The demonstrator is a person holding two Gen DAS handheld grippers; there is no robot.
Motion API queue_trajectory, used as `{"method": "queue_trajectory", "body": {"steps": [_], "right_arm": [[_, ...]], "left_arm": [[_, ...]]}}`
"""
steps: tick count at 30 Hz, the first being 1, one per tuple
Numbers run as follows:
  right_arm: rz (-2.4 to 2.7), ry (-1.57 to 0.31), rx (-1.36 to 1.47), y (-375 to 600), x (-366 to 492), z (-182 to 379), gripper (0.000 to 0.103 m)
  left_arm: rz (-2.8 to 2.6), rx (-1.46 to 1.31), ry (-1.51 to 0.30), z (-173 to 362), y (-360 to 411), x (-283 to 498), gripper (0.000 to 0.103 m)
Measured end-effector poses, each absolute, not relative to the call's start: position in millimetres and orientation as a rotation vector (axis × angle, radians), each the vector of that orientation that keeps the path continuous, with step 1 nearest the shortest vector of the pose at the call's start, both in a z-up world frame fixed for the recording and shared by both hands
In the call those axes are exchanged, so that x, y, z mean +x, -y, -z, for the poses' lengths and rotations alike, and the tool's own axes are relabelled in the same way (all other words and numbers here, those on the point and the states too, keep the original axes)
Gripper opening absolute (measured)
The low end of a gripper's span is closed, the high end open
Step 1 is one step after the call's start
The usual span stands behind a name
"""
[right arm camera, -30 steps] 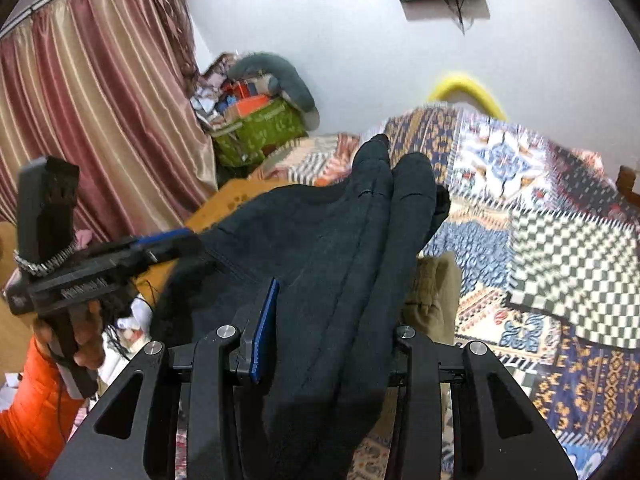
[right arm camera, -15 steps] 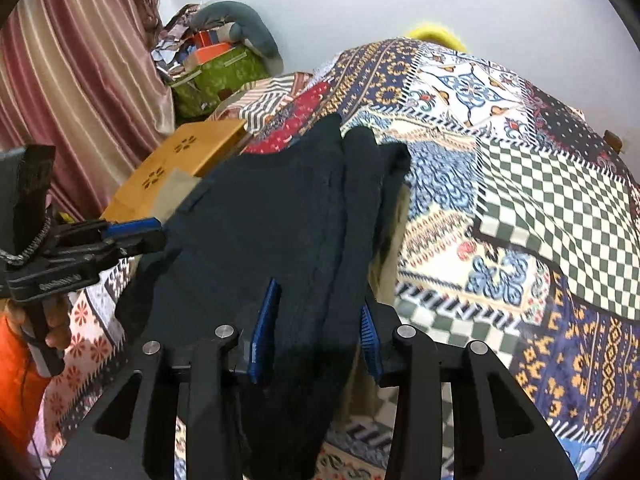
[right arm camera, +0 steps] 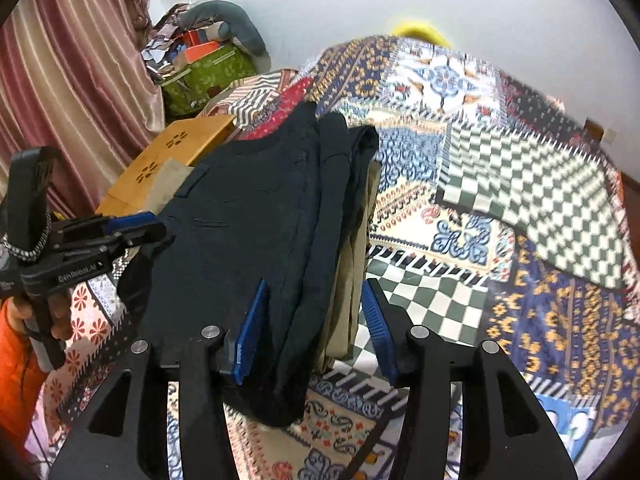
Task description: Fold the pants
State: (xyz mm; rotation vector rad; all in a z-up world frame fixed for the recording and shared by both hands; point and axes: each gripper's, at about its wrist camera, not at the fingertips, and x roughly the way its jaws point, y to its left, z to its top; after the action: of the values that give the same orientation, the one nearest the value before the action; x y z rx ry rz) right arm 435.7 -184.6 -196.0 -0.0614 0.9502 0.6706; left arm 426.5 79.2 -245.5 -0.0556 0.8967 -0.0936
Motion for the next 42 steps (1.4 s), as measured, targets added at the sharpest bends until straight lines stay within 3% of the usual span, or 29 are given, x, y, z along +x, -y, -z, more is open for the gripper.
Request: {"method": "queue_trajectory", "body": {"steps": [16, 23, 27, 32, 34, 42], "right_arm": [[-0.763, -0.562, -0.044, 203, 334, 45, 0.045], [-0.767, -0.369, -0.028, 212, 273, -7, 0.045], [-0.763, -0.301, 0.002, 218, 243, -24, 0.047], [-0.741, -0.244, 0.032, 223, 217, -31, 0.062], [-0.726, -0.241, 0.043, 223, 214, -32, 0.065], [-0.671, -0.218, 0.054, 225, 200, -33, 0.086]], "left_arm": [[0.082, 0.039, -0.486, 69, -39, 282, 0.029], [0.082, 0.053, -0.320, 24, -16, 213, 0.036], [0.059, 0.034, -0.260, 12, -12, 184, 0.048], [0.037, 0.019, -0.205, 4, -8, 157, 0.066], [0.019, 0.020, -0.194, 2, -6, 150, 0.080], [-0.006, -0.004, -0.162, 0, -8, 132, 0.099]]}}
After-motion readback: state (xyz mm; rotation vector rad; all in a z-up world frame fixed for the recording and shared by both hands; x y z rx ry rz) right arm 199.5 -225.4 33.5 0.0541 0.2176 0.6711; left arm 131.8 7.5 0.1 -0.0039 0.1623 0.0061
